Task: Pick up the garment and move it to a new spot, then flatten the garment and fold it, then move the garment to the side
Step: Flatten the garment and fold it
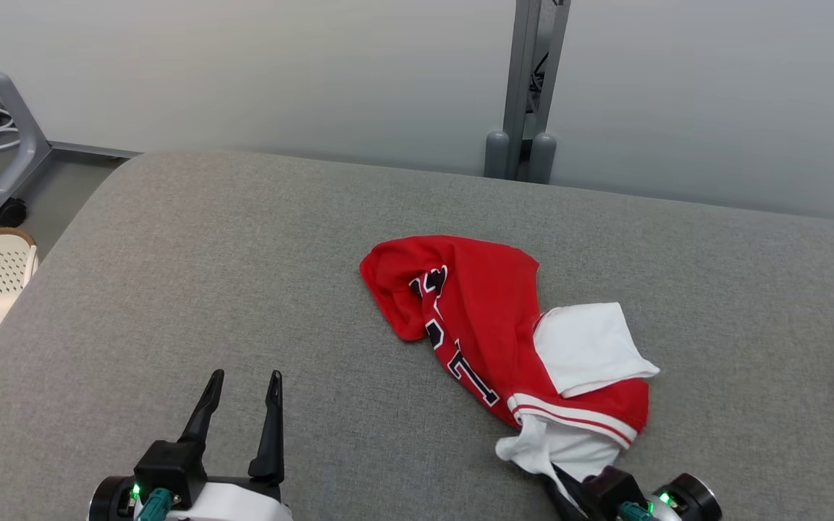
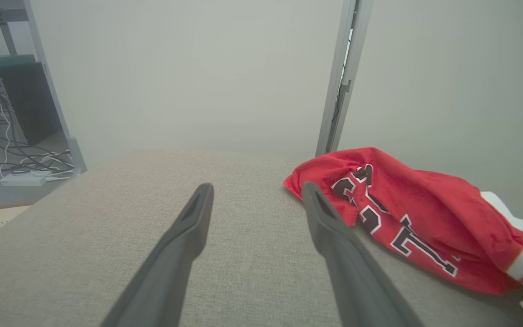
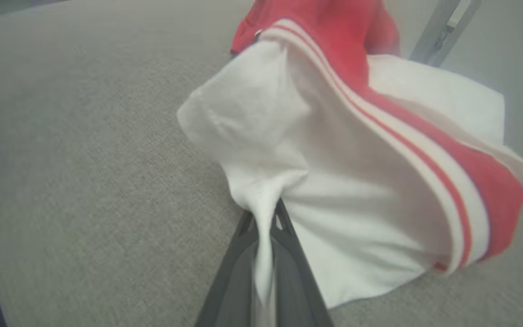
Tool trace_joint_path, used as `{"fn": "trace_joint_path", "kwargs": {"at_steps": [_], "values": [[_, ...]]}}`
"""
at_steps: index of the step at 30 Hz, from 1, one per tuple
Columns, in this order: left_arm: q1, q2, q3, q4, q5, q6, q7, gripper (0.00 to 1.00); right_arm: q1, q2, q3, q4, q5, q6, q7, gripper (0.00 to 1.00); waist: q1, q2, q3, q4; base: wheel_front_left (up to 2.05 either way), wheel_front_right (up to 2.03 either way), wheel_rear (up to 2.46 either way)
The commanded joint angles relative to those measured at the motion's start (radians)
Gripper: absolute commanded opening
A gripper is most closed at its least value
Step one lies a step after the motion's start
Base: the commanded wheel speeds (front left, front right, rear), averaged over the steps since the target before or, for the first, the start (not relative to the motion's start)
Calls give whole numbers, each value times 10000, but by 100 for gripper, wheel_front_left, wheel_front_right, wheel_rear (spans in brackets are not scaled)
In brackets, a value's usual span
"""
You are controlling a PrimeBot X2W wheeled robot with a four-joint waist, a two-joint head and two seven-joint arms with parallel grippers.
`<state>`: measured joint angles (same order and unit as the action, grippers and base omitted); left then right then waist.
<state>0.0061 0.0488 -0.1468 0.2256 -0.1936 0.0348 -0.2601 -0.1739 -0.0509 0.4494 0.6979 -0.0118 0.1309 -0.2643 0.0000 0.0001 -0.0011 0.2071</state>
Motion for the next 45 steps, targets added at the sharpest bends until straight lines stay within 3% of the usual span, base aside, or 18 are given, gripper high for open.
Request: {"fn": "trace_joint_path", "kwargs": {"at_steps": [1, 8, 14, 18, 22, 25, 29, 32, 36, 40, 45], "values": [[-48, 35, -14, 2, -66, -38, -35, 100, 119, -15, 333, -335, 319, 0, -24, 0, 0, -1, -83, -59, 0, 0, 0], [-154, 40, -215, 42, -888, 89, -35, 100, -610, -351, 2632, -2440, 2203, 0, -21, 0, 0, -1, -329, -141, 0, 0, 0], [-139, 37, -359, 93, -920, 135, -35, 100, -2395, -812, 4325, -4069, 3581, 1, -22, 0, 0, -1, -447, -31, 0, 0, 0], [-86, 37, -355, 106, -926, 195, -36, 100, -3496, -1025, 4458, -5083, 4736, 1, -22, 0, 0, -1, -517, 160, 0, 0, 0], [-36, 35, -299, 66, -930, 197, -36, 100, -4095, -1716, 3985, -5393, 5645, 0, -22, 0, 0, -1, -562, 287, 0, 0, 0], [-24, 37, -296, 46, -948, 211, -36, 100, -4178, -2280, 3816, -5176, 6049, 0, 77, 0, 0, -1, -555, 326, 0, 0, 0], [-50, 40, -359, 15, -977, 207, -36, 100, -4363, -3678, 3901, -4392, 6373, 0, 406, 0, 0, -1, -477, 411, 0, 0, 0], [-87, 36, -402, 18, -972, 192, -36, 100, -4641, -4715, 4149, -3487, 6192, 0, 513, 0, 0, -1, -395, 463, 0, 0, 0], [-155, 36, -420, 35, -1018, 191, -36, 100, -5374, -5508, 4152, -2024, 5966, 0, 451, 0, 0, -1, -267, 514, 0, 0, 0], [-261, 38, -530, 84, -1071, 156, -36, 100, -6368, -5584, 4118, -466, 5215, 0, 289, 0, 0, -1, -116, 584, 0, 0, 0], [-433, 33, -751, 103, -1150, 129, -36, 100, -7552, -5225, 3677, 1434, 4288, 0, 68, 0, 0, -1, 99, 834, 0, 0, 0]]}}
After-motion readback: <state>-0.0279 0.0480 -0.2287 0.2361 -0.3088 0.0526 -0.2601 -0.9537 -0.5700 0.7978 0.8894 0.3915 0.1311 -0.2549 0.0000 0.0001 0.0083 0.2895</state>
